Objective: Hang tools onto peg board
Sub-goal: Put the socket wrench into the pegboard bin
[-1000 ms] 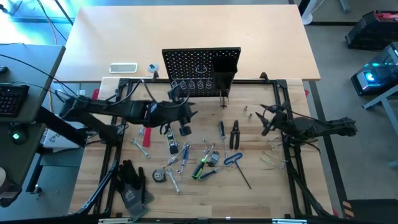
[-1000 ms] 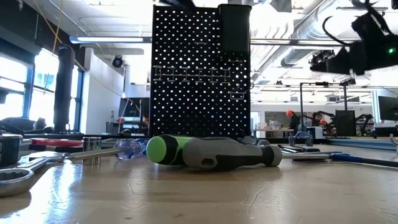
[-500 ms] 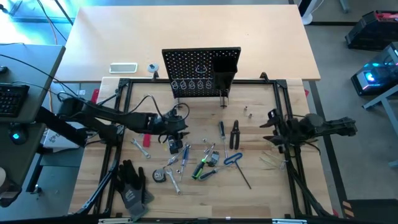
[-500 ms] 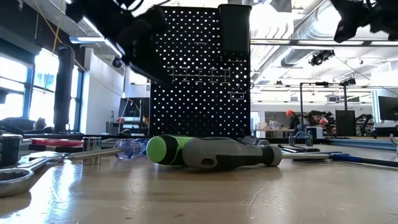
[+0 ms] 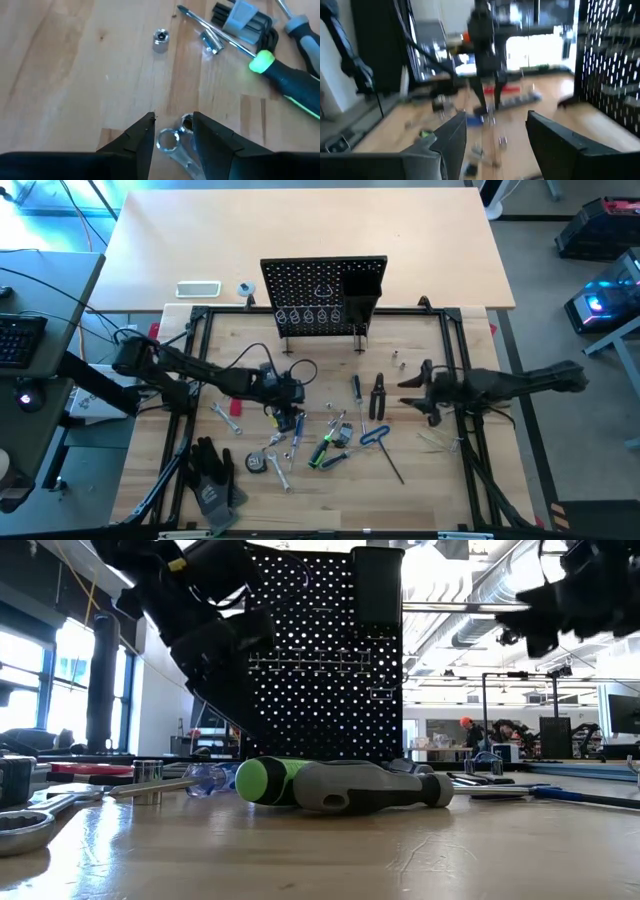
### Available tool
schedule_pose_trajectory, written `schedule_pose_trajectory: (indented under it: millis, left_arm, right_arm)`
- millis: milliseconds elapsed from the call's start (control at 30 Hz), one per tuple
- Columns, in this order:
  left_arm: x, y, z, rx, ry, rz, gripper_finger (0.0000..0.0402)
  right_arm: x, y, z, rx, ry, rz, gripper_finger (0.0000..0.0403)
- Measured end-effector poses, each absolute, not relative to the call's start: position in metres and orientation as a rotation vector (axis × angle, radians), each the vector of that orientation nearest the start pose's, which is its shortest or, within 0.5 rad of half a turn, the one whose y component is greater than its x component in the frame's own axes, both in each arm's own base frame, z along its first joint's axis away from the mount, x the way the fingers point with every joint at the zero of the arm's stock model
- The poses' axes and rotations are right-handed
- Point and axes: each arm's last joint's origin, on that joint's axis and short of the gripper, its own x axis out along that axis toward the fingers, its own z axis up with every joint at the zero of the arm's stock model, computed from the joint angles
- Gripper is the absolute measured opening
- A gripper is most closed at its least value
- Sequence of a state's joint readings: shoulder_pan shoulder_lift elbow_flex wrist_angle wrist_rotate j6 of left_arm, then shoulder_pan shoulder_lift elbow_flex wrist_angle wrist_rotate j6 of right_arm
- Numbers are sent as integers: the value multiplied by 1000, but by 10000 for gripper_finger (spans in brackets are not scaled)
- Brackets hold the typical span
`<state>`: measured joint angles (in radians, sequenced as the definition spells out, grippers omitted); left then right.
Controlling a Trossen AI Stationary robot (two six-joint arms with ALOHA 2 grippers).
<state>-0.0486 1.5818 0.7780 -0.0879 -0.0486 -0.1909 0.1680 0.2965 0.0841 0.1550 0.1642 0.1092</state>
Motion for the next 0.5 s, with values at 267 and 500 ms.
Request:
schedule_pose_trajectory:
  millis: [267,500]
  left_arm:
    - [298,-13,156,-151,883,89,127]
    - [298,-15,165,-77,821,134,127]
  right_arm:
    - [141,19,169,104,146,-28,200]
    - [167,19,160,88,210,-54,200]
